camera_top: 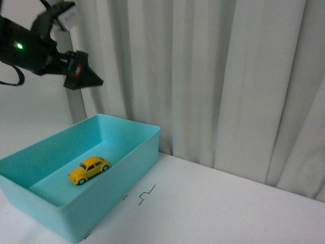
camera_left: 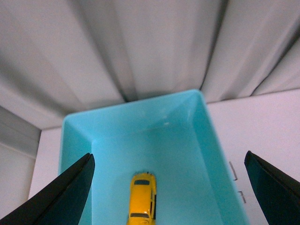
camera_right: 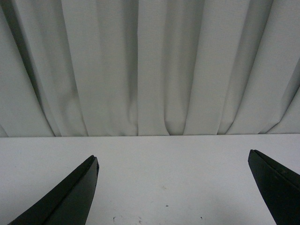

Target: Wind up and store yellow beetle toy

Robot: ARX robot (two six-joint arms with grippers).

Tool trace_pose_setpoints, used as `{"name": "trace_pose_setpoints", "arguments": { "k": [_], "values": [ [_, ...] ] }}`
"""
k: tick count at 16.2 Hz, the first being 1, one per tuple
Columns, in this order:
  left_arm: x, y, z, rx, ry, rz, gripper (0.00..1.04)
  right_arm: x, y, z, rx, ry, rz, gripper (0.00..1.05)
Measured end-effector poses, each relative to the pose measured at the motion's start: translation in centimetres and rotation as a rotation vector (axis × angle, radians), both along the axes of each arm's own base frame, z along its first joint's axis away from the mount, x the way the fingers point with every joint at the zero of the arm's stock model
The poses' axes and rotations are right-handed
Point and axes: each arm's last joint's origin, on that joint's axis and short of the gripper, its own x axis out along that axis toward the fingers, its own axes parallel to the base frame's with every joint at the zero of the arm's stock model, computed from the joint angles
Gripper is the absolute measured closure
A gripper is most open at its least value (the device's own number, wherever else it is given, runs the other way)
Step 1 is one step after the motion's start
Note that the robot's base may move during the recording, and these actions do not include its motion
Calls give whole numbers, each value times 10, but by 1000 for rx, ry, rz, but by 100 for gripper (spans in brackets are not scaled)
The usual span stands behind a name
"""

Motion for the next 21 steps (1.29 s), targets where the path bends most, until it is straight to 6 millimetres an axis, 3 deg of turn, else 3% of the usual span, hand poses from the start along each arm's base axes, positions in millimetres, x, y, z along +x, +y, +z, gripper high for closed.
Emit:
{"name": "trace_pose_setpoints", "arguments": {
  "k": [3, 4, 6, 10, 12, 21],
  "values": [
    [-45, -35, 36, 26, -190, -76, 8, 0, 0, 0, 0, 0, 0, 7],
    [-62, -54, 42, 55, -361, -16, 19, 0, 0, 0, 0, 0, 0, 7],
    [-96, -90, 24, -47, -533, 24, 40, 0, 0, 0, 0, 0, 0, 7],
    [-115, -113, -35, -160, -464, 81, 82, 0, 0, 0, 0, 0, 0, 7],
    [-125, -122, -42, -163, -500, 77, 101, 0, 0, 0, 0, 0, 2, 7],
    [-154, -151, -83, -174, -490, 62, 103, 0, 0, 0, 0, 0, 1, 7]
  ]
}}
